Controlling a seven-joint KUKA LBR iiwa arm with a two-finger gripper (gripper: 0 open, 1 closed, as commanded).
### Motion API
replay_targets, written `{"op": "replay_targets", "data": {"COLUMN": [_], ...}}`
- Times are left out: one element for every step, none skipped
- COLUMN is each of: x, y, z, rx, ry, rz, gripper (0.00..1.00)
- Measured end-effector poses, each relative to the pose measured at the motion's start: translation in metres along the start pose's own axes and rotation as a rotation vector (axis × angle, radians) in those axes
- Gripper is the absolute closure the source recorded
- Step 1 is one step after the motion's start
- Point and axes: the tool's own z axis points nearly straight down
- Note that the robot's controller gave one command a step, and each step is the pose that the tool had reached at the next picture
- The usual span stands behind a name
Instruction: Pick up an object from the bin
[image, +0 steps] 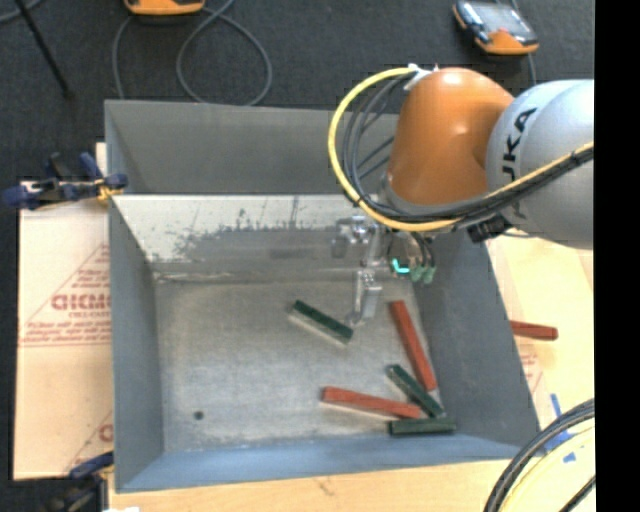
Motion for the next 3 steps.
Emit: {"op": "replay_targets", "data": {"x": [0.003, 0.02, -0.013], "y": [-0.056, -0.032, 0.035], "z": [0.112, 0.156, 0.152], "rx": [0.001, -0.003, -0.001], "ry": [0.0, -0.002, -0.011], "rz": [0.031, 0.057, -0.221], "gripper": [0.0, 0.0, 0.0]}}
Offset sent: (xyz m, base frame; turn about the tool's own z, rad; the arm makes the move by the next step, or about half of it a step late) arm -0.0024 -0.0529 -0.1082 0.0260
